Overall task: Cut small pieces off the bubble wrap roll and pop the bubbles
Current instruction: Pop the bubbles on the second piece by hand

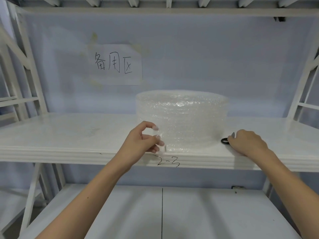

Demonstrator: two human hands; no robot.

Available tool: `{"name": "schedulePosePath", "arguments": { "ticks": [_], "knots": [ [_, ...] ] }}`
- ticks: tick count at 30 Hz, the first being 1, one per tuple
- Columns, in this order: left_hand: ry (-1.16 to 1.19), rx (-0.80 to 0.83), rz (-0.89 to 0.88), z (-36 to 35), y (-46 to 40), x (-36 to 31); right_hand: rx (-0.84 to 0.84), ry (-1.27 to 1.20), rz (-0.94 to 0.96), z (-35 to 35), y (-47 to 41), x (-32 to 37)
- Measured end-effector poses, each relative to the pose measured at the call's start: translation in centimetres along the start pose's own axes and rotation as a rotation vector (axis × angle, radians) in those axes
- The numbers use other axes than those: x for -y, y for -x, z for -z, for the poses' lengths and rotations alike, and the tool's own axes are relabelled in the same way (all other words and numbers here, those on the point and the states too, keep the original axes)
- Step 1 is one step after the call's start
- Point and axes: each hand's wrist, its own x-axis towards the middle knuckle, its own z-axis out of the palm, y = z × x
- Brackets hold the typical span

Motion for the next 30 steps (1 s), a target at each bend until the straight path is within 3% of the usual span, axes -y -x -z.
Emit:
{"name": "schedulePosePath", "arguments": {
  "ticks": [4, 7, 9, 12, 15, 23, 30],
  "knots": [
    [-0.002, -0.034, -0.015, 0.7, -0.1, -0.1, -0.254, -0.013, 0.107, 0.6, 2.5, 1.2],
    [0.01, -0.067, -0.026, 1.1, -0.4, 0.1, -0.314, -0.231, 0.27, 1.6, 5.7, 4.4],
    [0.019, -0.085, -0.036, 1.3, -0.5, 0.2, -0.225, -0.458, 0.388, 2.1, 7.8, 7.4],
    [0.043, -0.1, -0.055, 1.5, -0.3, 0.4, 0.103, -0.789, 0.503, 2.0, 10.6, 11.2],
    [0.011, -0.125, -0.088, 2.1, -0.1, 0.5, 0.35, -0.925, 0.513, 1.4, 12.0, 14.0],
    [-0.067, -0.169, -0.106, 4.1, -0.1, 0.8, 0.528, -1.071, 0.437, -1.5, 11.4, 17.7],
    [0.084, -0.209, -0.05, 5.9, -0.6, 1.1, 0.576, -1.075, 0.458, -3.0, 11.4, 19.6]
  ]
}}
